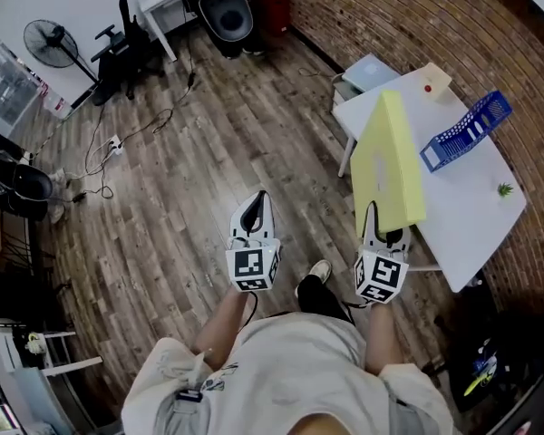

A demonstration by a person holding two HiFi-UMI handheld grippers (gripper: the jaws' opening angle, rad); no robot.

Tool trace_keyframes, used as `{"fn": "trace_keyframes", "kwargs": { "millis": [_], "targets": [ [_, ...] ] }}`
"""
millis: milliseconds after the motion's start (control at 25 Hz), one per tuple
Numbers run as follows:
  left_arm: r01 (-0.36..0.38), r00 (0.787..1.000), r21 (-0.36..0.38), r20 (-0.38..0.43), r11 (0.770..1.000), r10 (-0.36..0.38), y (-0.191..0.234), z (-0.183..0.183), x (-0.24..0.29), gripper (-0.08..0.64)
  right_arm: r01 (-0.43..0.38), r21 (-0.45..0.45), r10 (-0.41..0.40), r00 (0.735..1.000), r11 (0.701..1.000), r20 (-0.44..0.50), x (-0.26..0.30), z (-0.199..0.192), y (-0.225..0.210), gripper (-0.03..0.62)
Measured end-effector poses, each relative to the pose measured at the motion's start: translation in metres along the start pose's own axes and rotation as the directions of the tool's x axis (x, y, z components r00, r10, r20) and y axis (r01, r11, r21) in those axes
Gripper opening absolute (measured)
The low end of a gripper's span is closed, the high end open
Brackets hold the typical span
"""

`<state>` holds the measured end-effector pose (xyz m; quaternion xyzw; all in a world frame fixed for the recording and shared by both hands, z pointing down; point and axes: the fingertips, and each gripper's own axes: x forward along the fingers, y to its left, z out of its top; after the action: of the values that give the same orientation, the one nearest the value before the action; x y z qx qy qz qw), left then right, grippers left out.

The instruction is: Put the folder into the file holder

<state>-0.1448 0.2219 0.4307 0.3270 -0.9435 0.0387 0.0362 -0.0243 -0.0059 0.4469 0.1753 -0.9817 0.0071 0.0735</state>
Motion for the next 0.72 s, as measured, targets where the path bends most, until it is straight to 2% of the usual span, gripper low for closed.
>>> {"fn": "trace_keyframes", "kwargs": {
  "millis": [400, 720],
  "targets": [
    [0.136, 0.99, 0.036, -0.032, 0.99, -0.134, -0.051, 0.007, 0.105, 0.008, 0.076, 0.059, -0.074, 0.997, 0.995, -0.027, 0.055, -0.004, -0.054, 0.169],
    [0.21, 0.978, 0.05, -0.012, 0.976, -0.21, -0.09, 0.02, 0.174, 0.008, 0.135, 0.067, -0.14, 0.988, 0.989, 0.071, 0.088, 0.04, -0.103, 0.169]
  ]
}}
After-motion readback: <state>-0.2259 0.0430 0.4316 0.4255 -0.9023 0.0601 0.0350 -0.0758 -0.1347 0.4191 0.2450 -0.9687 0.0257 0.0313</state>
